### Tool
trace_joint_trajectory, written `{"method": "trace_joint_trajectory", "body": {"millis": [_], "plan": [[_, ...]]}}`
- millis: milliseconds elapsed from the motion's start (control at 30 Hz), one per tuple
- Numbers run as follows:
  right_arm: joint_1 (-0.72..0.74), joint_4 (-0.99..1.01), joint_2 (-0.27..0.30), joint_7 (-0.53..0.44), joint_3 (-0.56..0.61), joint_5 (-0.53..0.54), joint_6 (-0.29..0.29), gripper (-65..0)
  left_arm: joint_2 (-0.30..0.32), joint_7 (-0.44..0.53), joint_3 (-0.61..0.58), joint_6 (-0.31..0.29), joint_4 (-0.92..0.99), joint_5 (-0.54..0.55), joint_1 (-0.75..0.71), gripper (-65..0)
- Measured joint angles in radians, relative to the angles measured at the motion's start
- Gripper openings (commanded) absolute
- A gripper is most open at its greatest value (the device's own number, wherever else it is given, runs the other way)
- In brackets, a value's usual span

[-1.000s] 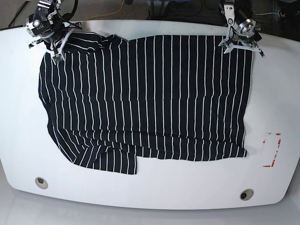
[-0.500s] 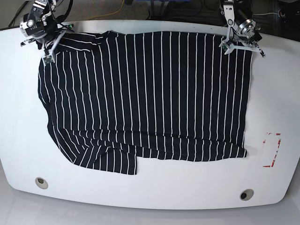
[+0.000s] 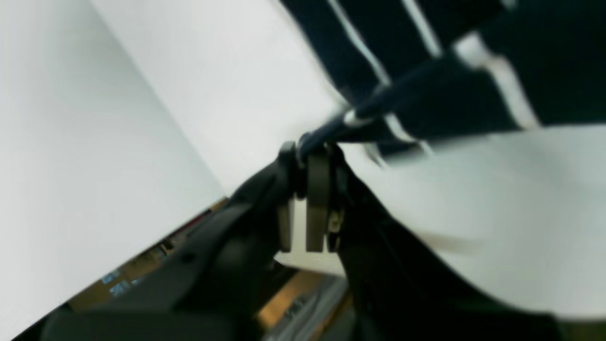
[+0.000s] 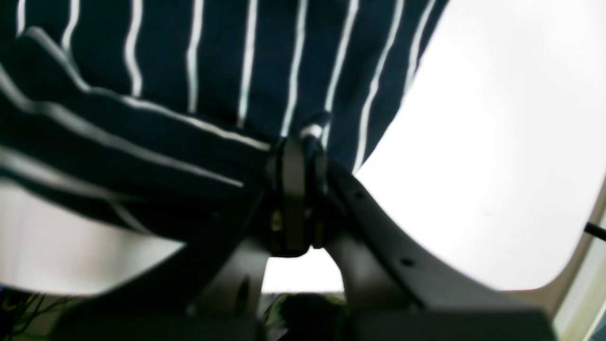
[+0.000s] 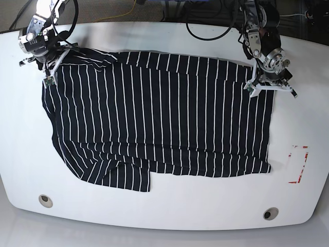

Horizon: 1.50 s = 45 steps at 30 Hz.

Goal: Layout the t-shirt on the table in an organized manner, then fold the t-shirt properly
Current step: 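Lower the held edges and drag the shirt back toward the hem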

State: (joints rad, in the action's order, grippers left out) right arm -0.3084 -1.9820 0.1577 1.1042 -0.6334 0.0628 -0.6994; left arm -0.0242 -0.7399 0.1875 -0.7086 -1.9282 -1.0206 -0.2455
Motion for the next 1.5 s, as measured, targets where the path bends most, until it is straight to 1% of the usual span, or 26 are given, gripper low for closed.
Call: {"method": "trace_joint_trajectory", "body": {"millis": [433,633,800,900,1067,1267,1400,1500], "plan": [[0.137,0.011,-0.007,-0.003,0.0,0.0,0.0,-64.4,0.0,-0.001,-0.064,0.0,0.033,-0.003,0.097,-62.4],[0.194,0.068,-0.002,-0.003,0.0,-0.003,-0.001,-64.4,0.002,-0.001,-0.076,0.0,0.069,-0.003,0.168,-62.4],[0.233,0.117,-0.002,-0.004,0.0,-0.007,0.0,-64.4,0.005,-0.001,-0.076,0.001,0.135,-0.003,0.225,-62.4],[0.258,0.146,0.001,-0.008,0.0,-0.006,0.0,-64.4,0.019,0.0,-0.076,0.0,0.176,0.002,0.251,-62.4],[0.296,0.22,0.021,-0.007,-0.001,-0.009,0.0,-64.4,0.065,0.003,-0.075,-0.003,0.238,0.009,0.289,-62.4],[0.336,0.303,0.037,-0.039,0.004,-0.003,0.0,-64.4,0.079,0.005,-0.076,0.0,0.304,0.006,0.335,-62.4],[0.365,0.344,0.056,-0.037,0.004,-0.007,0.0,-64.4,0.08,0.007,-0.076,0.0,0.339,0.008,0.353,-62.4],[0.376,0.347,0.056,-0.038,0.005,-0.006,0.0,-64.4,0.08,0.007,-0.076,0.0,0.357,0.008,0.363,-62.4]]}}
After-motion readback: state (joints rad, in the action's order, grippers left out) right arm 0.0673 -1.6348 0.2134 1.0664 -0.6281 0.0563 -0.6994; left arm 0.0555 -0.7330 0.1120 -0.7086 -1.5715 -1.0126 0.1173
